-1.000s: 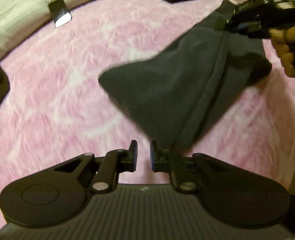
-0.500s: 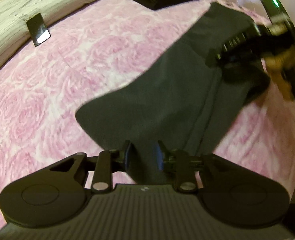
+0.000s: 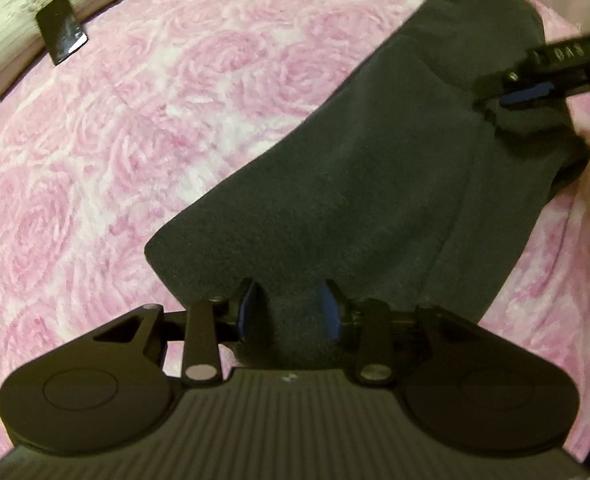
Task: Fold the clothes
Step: 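Lift the folded trousers with both grippers toward the clothes stack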
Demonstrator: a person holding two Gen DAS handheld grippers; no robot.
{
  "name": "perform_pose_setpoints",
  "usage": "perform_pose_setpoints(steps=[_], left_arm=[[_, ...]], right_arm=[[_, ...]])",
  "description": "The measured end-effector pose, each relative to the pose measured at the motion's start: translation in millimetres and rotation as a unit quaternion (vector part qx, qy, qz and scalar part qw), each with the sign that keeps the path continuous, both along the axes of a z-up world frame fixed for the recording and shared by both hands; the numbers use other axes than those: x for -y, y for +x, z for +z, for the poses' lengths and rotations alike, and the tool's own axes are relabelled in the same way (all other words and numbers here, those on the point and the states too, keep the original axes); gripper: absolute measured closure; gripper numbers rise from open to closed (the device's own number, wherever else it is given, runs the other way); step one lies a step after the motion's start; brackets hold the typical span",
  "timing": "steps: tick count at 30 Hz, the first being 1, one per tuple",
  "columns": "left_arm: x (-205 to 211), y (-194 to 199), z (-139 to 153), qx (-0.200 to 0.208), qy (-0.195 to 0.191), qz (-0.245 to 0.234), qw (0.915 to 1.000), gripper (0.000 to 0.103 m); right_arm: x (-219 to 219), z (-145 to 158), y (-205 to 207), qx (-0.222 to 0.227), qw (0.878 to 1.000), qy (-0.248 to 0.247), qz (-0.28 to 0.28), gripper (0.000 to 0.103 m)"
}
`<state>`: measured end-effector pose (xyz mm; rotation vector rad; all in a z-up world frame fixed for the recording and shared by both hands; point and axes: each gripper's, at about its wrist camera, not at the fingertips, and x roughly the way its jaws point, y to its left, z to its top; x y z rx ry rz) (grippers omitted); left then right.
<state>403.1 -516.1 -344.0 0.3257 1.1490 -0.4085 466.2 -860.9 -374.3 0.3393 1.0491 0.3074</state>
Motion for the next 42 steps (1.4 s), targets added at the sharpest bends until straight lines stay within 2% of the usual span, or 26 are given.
perform_pose_setpoints(steps=[3, 5, 6, 8, 9, 12, 14, 18, 19, 20, 21, 22, 23, 25, 27, 28, 30, 31, 33, 34, 35, 36, 37, 38, 40, 42], left_arm=[[-18.6, -10.0, 21.8, 0.028, -0.014, 0.002, 0.9995, 0.07], [-36.7, -20.8, 29.7, 0.053, -0.012, -0.02, 0.9984, 0.062], [-44.7, -25.0, 29.6, 0.064, -0.005, -0.04, 0.9972, 0.053], [-59.1, -32.3, 28.7, 0.083, 0.009, -0.082, 0.9931, 0.039], [-63.7, -34.8, 26.3, 0.09, 0.02, -0.112, 0.9894, 0.037], [-74.9, -47.0, 18.9, 0.122, 0.051, -0.217, 0.9671, 0.036], [-82.2, -55.6, 14.1, 0.149, 0.067, -0.285, 0.9446, 0.035], [-93.2, -65.1, 3.1, 0.201, 0.091, -0.388, 0.8949, 0.03], [-94.3, -66.4, -0.2, 0.213, 0.096, -0.414, 0.88, 0.029], [-94.3, -67.1, -3.9, 0.224, 0.103, -0.441, 0.863, 0.029], [-93.6, -67.3, -8.8, 0.236, 0.111, -0.472, 0.8423, 0.029], [-92.7, -67.3, -13.7, 0.247, 0.119, -0.501, 0.821, 0.028], [-91.7, -67.2, -18.7, 0.259, 0.126, -0.527, 0.7996, 0.028], [-87.6, -64.6, -29.2, 0.282, 0.139, -0.575, 0.7553, 0.028], [-81.9, -60.5, -39.5, 0.303, 0.149, -0.618, 0.7101, 0.028], [-78.1, -57.2, -44.2, 0.308, 0.153, -0.633, 0.6932, 0.028], [-70.1, -49.0, -53.2, 0.305, 0.164, -0.655, 0.6712, 0.032], [-65.2, -43.3, -56.3, 0.296, 0.17, -0.658, 0.6716, 0.048], [-55.5, -28.5, -58.9, 0.266, 0.175, -0.643, 0.6959, 0.081], [-52.3, -21.5, -57.7, 0.249, 0.17, -0.633, 0.7128, 0.081], [-50.2, -17.9, -56.3, 0.239, 0.166, -0.625, 0.7241, 0.082], [-48.9, -16.1, -55.4, 0.233, 0.166, -0.619, 0.7312, 0.084], [-48.3, -15.4, -53.9, 0.229, 0.164, -0.614, 0.7373, 0.085], [-48.2, -14.8, -52.1, 0.226, 0.161, -0.608, 0.7441, 0.085], [-47.3, -12.4, -48.0, 0.218, 0.153, -0.595, 0.7587, 0.086], [-44.2, -6.2, -40.4, 0.205, 0.142, -0.572, 0.7813, 0.086]], right_arm=[[-14.8, 25.8, -26.4, 0.048, 0.997, -0.042, 0.032, 0.039], [-40.8, 38.5, -52.4, 0.08, 0.991, -0.07, 0.084, 0.039], [-54.7, 44.4, -65.8, 0.096, 0.986, -0.084, 0.112, 0.037], [-94.1, 46.5, -97.1, 0.121, 0.972, -0.101, 0.172, 0.014], [-114.5, 42.8, -110.7, 0.134, 0.964, -0.111, 0.2, 0.009], [-175.2, 26.6, -148.7, 0.171, 0.934, -0.144, 0.277, 0.009], [-215.6, 15.8, -173.9, 0.196, 0.909, -0.166, 0.327, 0.009], [-268.8, -19.7, -191.5, 0.206, 0.874, -0.253, 0.36, 0.009], [-276.5, -30.4, -194.6, 0.208, 0.86, -0.291, 0.365, 0.017], [-275.8, -35.6, -196.3, 0.21, 0.853, -0.307, 0.367, 0.029], [-271.6, -38.6, -197.3, 0.212, 0.849, -0.313, 0.369, 0.044], [-267.4, -41.6, -198.2, 0.213, 0.845, -0.32, 0.371, 0.048], [-263.2, -44.6, -199.2, 0.215, 0.842, -0.326, 0.373, 0.062], [-254.4, -38.2, -198.8, 0.22, 0.846, -0.323, 0.364, 0.074], [-247.5, -26.7, -195.2, 0.214, 0.855, -0.312, 0.355, 0.075], [-245.8, -22.1, -192.8, 0.212, 0.856, -0.309, 0.355, 0.075], [-243.1, -16.2, -192.9, 0.211, 0.858, -0.303, 0.358, 0.075], [-241.4, -13.5, -193.5, 0.212, 0.859, -0.297, 0.358, 0.075], [-238.1, -8.1, -194.8, 0.214, 0.862, -0.287, 0.359, 0.075], [-237.1, -6.6, -196.5, 0.219, 0.862, -0.285, 0.358, 0.071], [-236.4, -5.6, -198.6, 0.226, 0.861, -0.285, 0.356, 0.057], [-235.7, -4.6, -200.7, 0.232, 0.86, -0.284, 0.353, 0.047], [-236.9, -6.3, -203.9, 0.242, 0.856, -0.291, 0.352, 0.025], [-239.3, -9.0, -208.0, 0.252, 0.849, -0.302, 0.353, 0.018], [-243.8, -18.2, -213.5, 0.267, 0.832, -0.314, 0.371, 0.018], [-249.2, -31.0, -215.6, 0.279, 0.814, -0.333, 0.386, 0.018]])
